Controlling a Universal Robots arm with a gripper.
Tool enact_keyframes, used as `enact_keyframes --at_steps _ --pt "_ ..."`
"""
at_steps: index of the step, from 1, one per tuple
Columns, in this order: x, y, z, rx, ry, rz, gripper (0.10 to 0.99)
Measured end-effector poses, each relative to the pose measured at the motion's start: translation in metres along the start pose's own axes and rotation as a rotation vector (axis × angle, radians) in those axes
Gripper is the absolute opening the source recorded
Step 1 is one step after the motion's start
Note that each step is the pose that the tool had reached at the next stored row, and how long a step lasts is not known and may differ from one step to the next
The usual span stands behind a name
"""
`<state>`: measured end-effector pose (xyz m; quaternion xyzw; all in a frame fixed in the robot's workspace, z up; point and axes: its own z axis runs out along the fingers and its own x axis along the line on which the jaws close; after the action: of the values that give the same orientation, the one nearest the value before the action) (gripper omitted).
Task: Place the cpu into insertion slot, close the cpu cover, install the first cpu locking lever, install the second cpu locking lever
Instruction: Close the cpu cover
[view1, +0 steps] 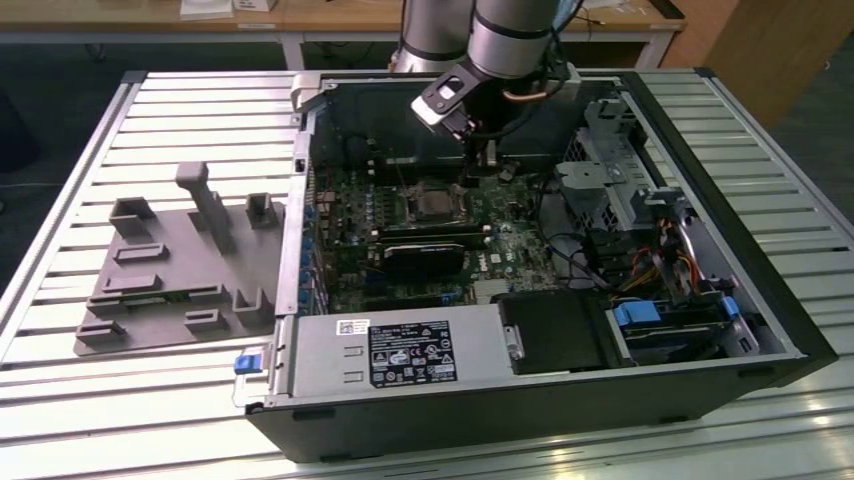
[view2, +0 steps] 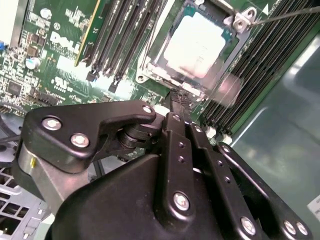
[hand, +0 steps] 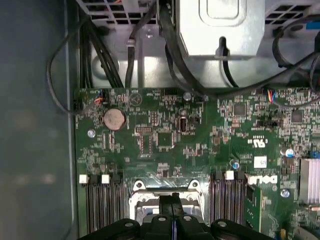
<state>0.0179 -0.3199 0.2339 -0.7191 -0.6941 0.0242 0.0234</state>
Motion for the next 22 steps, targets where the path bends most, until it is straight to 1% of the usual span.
enact_keyframes --at_steps 2,3,4,5,7,11,13,15,18,20,22 --pt "0.0000 -0.0015 0.0001 -0.001 -0.0001 0.000 0.106" --pt "-0.0001 -0.0026 0.0001 -0.003 -0.0002 0.000 0.106" --pt "-0.0001 -0.0042 0.0002 -0.007 0.0000 0.000 0.106" --pt "-0.0002 -0.0065 0.0004 -0.014 0.0003 0.000 0.106" --pt "-0.0003 -0.0114 0.0010 -0.030 0.0010 0.000 0.106" --pt "-0.0007 -0.0211 0.0025 -0.072 0.0028 0.000 0.106" --pt "-0.0009 -0.0263 0.0034 -0.085 0.0030 0.000 0.106" --pt "-0.0011 -0.0328 0.0044 -0.092 0.0033 0.000 0.106" --pt "-0.0015 -0.0428 0.0055 -0.100 0.0038 0.000 0.106" --pt "-0.0016 -0.0475 0.0065 -0.104 0.0051 0.000 0.106" --pt "-0.0019 -0.0502 0.0075 -0.104 0.0053 0.000 0.106"
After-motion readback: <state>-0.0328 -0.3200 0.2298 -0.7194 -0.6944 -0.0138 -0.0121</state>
